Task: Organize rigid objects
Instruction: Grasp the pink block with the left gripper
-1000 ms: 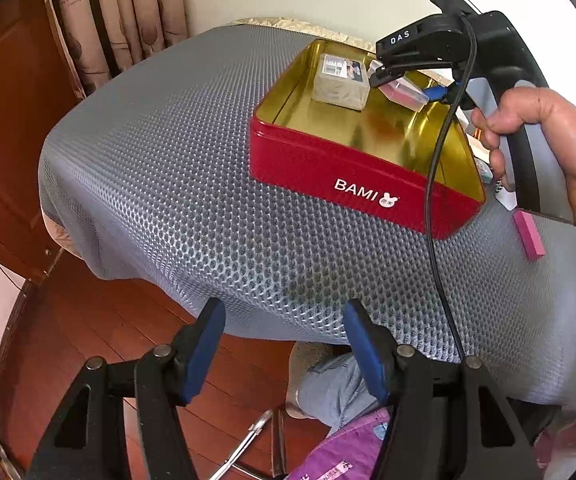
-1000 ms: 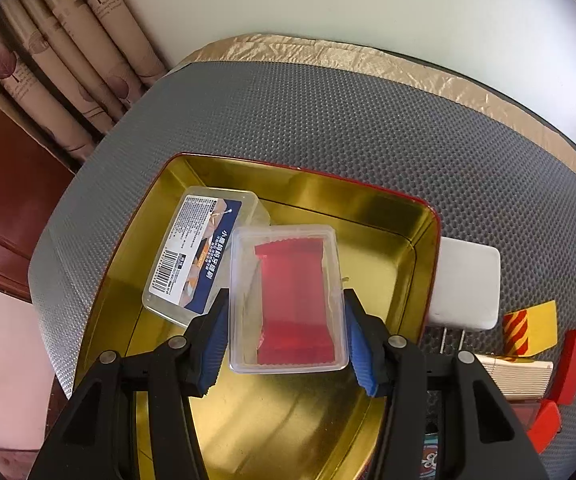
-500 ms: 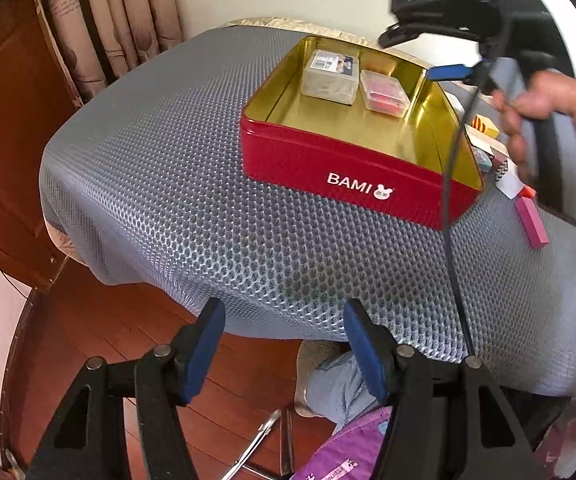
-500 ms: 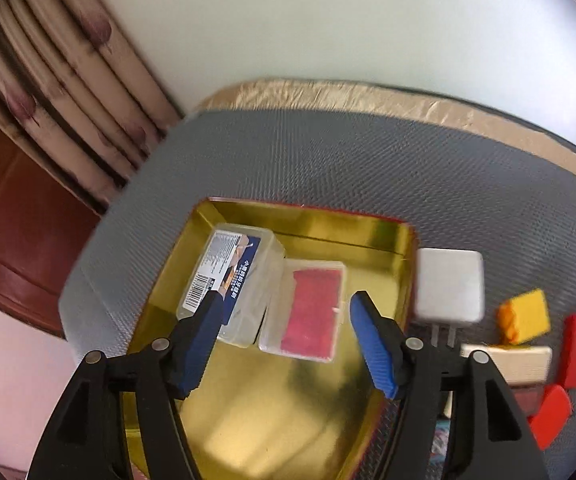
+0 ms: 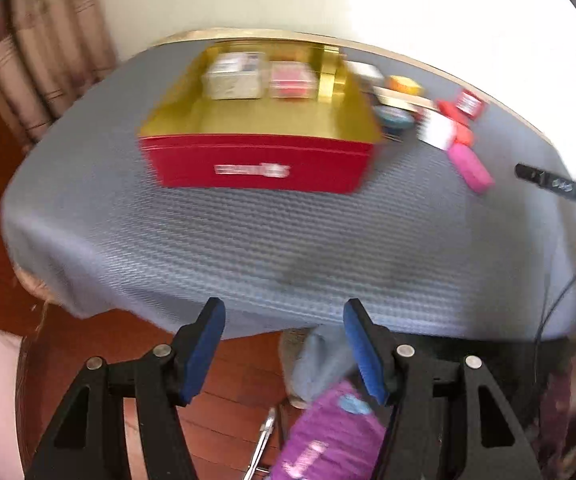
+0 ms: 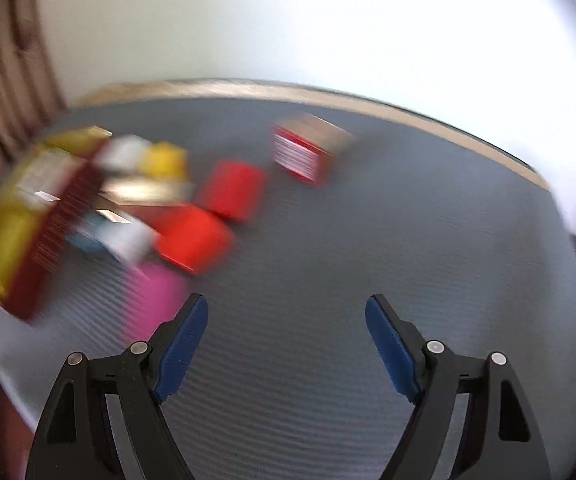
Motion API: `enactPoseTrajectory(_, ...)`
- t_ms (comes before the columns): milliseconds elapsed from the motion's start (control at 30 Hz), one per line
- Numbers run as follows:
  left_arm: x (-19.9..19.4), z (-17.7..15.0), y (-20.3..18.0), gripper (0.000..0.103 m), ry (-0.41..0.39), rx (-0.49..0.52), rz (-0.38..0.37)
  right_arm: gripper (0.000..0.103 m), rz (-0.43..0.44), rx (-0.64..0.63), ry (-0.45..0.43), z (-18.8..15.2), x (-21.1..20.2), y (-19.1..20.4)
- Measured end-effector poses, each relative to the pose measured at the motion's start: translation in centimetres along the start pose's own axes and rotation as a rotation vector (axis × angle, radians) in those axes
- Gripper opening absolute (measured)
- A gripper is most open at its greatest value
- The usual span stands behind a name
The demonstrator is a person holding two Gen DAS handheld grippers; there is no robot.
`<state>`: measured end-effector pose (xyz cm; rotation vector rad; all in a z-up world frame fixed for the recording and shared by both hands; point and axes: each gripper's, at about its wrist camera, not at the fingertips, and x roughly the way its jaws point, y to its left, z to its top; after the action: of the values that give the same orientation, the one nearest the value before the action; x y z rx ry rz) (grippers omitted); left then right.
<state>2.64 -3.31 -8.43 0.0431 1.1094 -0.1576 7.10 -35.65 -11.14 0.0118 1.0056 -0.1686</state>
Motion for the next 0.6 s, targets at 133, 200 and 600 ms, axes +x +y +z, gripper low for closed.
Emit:
enactPoseTrajectory(133, -0.3, -0.1, -2.8, 0.063, -0.006, 0.074, -0.076, 0.079, -0.115, 0.044, 0.003, -2.3, 0.3, -5.8)
enactPoseTrajectory(200, -0.2, 0.5, -4.5, 0.063, 0.013, 0.105, -0.125, 0.079, -0.117, 0.084, 0.009, -3.3, 0.7, -7.9)
enactPoseTrajectory(600, 4.4, 10.5, -13.1, 0.063, 0.091, 0.108, -0.245, 0.09, -0.039, 0.161, -0.053, -5.2, 0.0, -10.4)
